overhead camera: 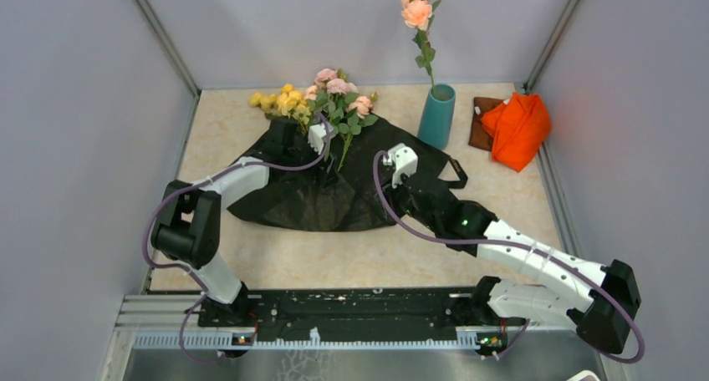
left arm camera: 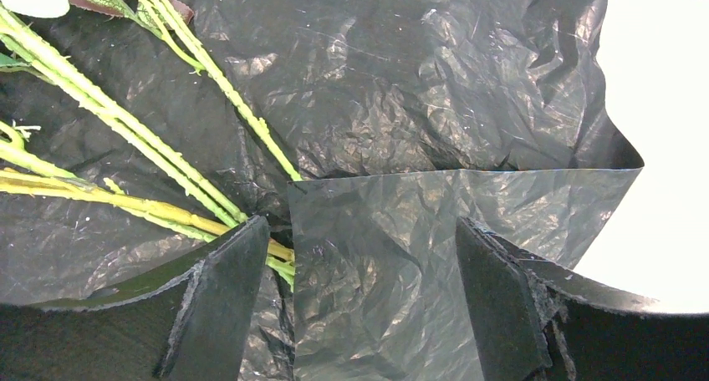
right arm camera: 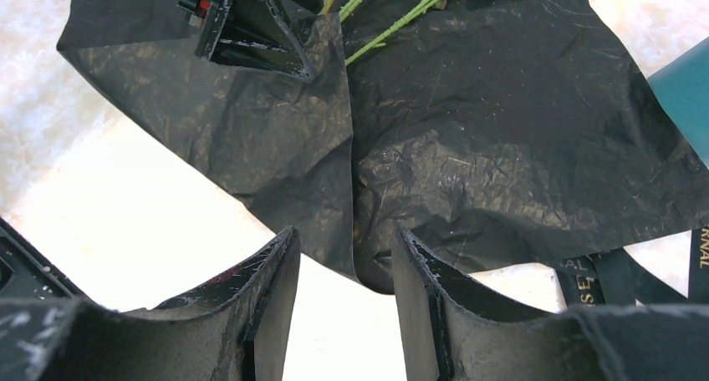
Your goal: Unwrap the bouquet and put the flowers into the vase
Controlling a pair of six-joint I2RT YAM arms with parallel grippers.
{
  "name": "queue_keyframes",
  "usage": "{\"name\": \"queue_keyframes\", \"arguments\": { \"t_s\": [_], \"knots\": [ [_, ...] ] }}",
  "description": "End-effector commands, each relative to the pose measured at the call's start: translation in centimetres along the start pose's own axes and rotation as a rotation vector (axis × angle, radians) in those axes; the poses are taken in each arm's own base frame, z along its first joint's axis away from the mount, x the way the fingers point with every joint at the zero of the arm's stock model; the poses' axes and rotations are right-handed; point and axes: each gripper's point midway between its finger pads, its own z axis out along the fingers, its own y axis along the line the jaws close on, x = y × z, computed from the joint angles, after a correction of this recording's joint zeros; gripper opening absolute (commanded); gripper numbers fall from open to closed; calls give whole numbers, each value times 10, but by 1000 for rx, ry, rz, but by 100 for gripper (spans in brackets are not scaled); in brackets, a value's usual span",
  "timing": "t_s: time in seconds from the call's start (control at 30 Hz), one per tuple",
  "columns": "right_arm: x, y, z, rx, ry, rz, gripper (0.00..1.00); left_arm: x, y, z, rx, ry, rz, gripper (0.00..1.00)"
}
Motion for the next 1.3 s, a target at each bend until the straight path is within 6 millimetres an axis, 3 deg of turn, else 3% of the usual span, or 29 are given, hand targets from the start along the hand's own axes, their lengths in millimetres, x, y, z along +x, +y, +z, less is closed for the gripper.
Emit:
{"name": "queue_keyframes", "arguments": {
  "t_s": [0.0,0.13,0.3,0.43,0.53,0.67,0.7,0.9,1.07,1.27],
  "knots": [
    [-12,-6,-5,22,-51,2,45,-11,-1,0,36,-27,19,87],
    [-13,-7,-6,27,-55,6,45,-6,-14,5,117,-26,-2,85],
    [-14,-9,-9,32,-58,4,45,5,-15,12,135,-13,-28,84],
    [-13,-11,-10,41,-59,4,45,1,-17,11,146,-26,-32,79],
    [-11,-11,-8,42,-56,2,45,-4,-24,9,185,-43,-30,60],
    [-9,-10,-5,39,-52,6,45,-7,-31,5,209,-61,-40,8],
    [-10,-9,-4,36,-53,7,45,-7,-33,4,214,-63,-41,1],
    [-11,-7,-4,23,-61,12,45,-4,-45,-3,251,-74,-55,0],
    [-12,-5,-1,17,-63,14,45,-16,-70,-19,292,-127,-66,0],
    [-18,-1,9,11,-67,5,45,-13,-105,-27,286,-107,-28,2]
  ]
}}
